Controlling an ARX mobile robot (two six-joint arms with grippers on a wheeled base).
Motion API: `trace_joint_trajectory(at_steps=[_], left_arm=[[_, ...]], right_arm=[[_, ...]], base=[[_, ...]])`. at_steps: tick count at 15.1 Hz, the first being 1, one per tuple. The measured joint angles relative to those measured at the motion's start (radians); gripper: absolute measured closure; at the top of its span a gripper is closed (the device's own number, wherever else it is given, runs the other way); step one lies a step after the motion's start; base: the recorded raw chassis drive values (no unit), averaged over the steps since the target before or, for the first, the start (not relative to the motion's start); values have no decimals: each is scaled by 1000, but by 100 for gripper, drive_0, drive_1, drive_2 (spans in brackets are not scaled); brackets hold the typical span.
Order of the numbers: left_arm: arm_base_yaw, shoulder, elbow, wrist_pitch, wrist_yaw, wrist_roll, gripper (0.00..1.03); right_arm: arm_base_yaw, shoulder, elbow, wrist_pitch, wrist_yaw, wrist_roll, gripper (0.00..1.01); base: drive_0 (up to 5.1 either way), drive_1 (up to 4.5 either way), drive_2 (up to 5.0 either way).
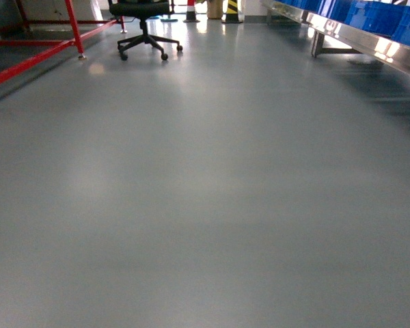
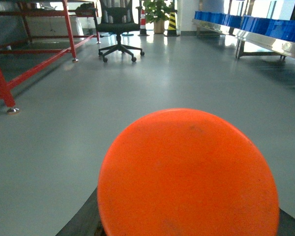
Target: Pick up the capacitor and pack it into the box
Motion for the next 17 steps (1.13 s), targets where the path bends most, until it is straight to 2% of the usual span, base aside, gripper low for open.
trace_joint_trajectory(at_steps=[17], left_arm=[[0,0,0,0,0,0,59]], right_arm=[[0,0,0,1,0,0,3]], base=[[-502,242,242]])
